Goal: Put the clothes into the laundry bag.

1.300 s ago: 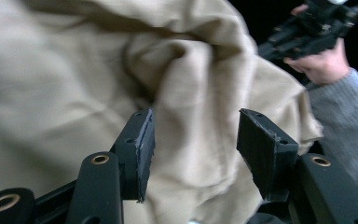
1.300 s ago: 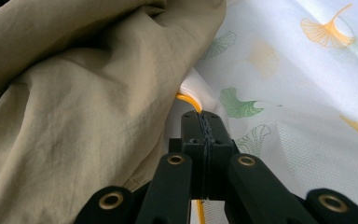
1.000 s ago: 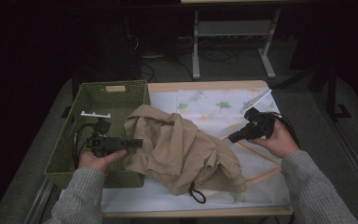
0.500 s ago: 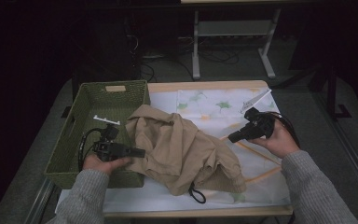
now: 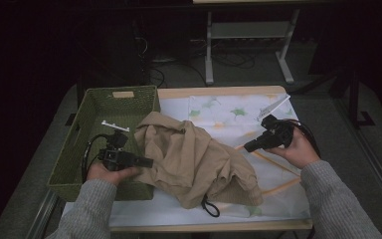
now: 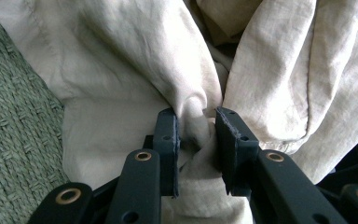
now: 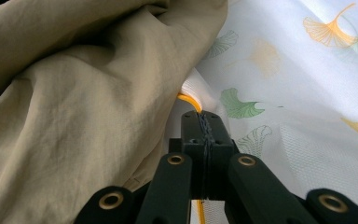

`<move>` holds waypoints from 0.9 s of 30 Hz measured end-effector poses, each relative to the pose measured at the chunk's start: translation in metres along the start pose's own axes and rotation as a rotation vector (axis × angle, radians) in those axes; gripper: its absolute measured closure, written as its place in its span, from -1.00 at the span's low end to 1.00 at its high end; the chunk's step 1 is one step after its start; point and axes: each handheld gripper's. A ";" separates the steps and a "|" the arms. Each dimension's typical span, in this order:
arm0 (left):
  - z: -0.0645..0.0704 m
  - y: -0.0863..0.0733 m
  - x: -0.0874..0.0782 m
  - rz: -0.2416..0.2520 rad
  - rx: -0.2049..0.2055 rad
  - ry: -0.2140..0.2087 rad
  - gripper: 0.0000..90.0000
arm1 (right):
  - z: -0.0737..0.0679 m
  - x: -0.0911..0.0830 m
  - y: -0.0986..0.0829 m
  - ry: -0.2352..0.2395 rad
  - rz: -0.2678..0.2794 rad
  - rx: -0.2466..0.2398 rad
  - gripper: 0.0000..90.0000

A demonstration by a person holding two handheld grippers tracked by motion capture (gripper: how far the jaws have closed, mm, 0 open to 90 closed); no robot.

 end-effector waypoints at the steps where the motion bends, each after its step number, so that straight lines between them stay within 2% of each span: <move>1: 0.000 0.000 0.000 0.000 0.000 0.002 0.56 | 0.000 0.000 0.000 0.000 0.000 -0.002 0.98; 6: 0.002 -0.002 -0.005 0.007 0.003 0.004 0.57 | 0.000 0.000 0.000 0.000 0.004 -0.004 0.98; 13: 0.006 -0.002 -0.009 0.013 0.021 0.035 0.62 | 0.000 0.000 0.001 -0.001 0.006 -0.004 0.98; 16: 0.007 -0.003 -0.011 0.021 0.023 0.032 0.63 | 0.000 0.000 0.000 -0.001 0.003 -0.001 0.98; 18: 0.008 -0.004 -0.013 0.031 0.027 0.025 0.68 | 0.000 0.000 0.000 -0.001 0.006 -0.005 0.98; 22: 0.013 -0.003 -0.016 0.029 0.058 0.032 0.96 | 0.000 0.001 0.001 0.000 0.004 -0.002 0.98; 25: 0.016 -0.002 -0.016 0.029 0.072 0.023 0.98 | 0.000 0.001 0.001 0.000 0.006 -0.003 0.98; 27: 0.020 -0.001 -0.015 0.041 0.081 -0.002 0.99 | 0.000 0.000 0.001 -0.001 0.009 -0.004 0.98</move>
Point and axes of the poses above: each handheld gripper's, and its own axes: x roughly forward along the jaws, y roughly out of its top, z roughly to its right, and after that the axes turned 2 degrees about -z, right-handed
